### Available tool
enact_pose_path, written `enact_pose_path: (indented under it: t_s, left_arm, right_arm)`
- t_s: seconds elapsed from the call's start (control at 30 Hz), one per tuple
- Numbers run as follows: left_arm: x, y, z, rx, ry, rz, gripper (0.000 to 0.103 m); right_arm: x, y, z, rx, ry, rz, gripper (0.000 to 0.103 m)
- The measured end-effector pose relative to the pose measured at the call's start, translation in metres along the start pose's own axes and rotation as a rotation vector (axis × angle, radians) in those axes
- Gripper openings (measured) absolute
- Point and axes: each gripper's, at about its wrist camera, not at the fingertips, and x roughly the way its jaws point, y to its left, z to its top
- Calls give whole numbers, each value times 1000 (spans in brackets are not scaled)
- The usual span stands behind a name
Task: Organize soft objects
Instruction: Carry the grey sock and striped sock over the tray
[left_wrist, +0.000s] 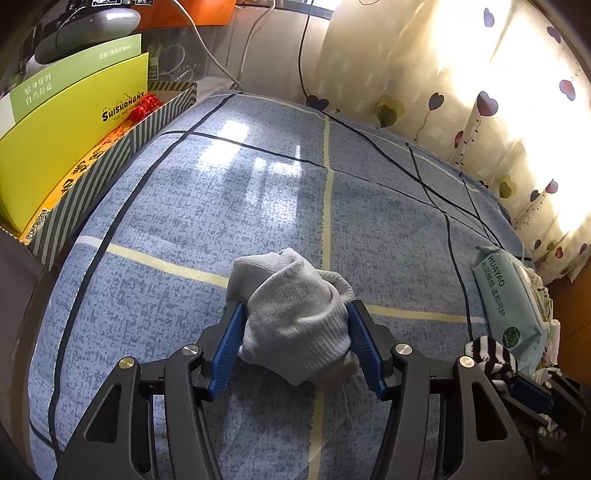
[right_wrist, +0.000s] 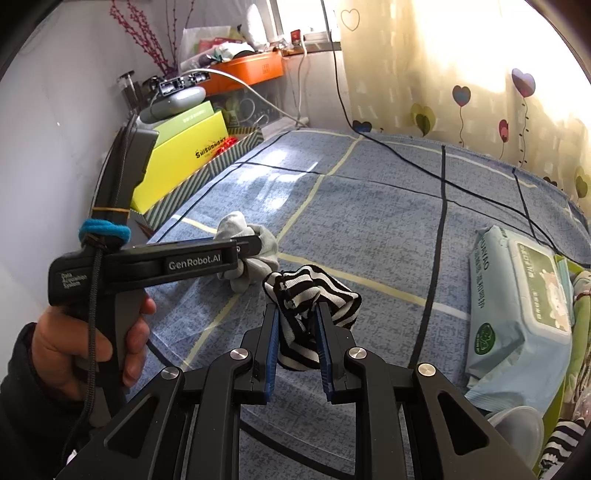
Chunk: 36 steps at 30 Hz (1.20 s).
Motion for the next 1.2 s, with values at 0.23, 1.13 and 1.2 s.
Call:
enact_pose_path:
  t_s: [0.23, 1.13, 1.2]
  left_arm:
    - [-25, -20, -8, 70, -47, 24, 35]
    - [-125, -114, -56, 219, -269, 3, 35]
    - [-129, -121, -58, 228, -273, -10, 35]
  right_arm:
    - [-16, -5, 1, -5, -40, -5, 18]
    - [-116, -44, -31, 10, -207, -44, 18]
    - [-124, -49, -34, 11, -216, -52, 18]
